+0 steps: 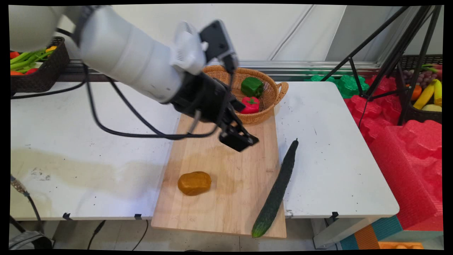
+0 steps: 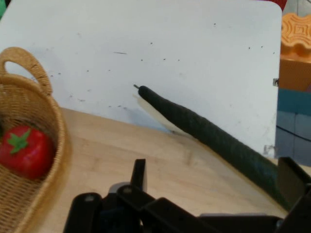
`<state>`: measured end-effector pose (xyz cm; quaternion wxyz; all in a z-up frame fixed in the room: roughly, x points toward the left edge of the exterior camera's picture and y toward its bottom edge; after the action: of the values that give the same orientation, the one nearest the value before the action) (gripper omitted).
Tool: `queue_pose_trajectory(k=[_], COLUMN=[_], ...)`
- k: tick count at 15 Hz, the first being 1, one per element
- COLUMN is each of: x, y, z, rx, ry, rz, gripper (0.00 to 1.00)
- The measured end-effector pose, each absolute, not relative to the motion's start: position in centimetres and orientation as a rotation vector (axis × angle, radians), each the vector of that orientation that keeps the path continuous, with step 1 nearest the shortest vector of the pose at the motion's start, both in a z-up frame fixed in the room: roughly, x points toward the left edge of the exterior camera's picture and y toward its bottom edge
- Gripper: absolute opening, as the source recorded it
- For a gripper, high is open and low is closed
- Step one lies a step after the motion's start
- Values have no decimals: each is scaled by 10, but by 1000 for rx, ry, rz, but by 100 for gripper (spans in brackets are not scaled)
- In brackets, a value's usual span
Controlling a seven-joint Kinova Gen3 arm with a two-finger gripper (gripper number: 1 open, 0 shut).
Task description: Pick up the cucumber from the cutting board
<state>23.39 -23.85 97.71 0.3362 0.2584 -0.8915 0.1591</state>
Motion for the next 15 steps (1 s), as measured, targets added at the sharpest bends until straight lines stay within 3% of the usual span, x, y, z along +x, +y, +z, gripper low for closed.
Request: queue_pose_trajectory(k=[15], x=[134], y=[-258], z=[895], rx=[909], ry=[-2424], rz=[291], gripper=[100])
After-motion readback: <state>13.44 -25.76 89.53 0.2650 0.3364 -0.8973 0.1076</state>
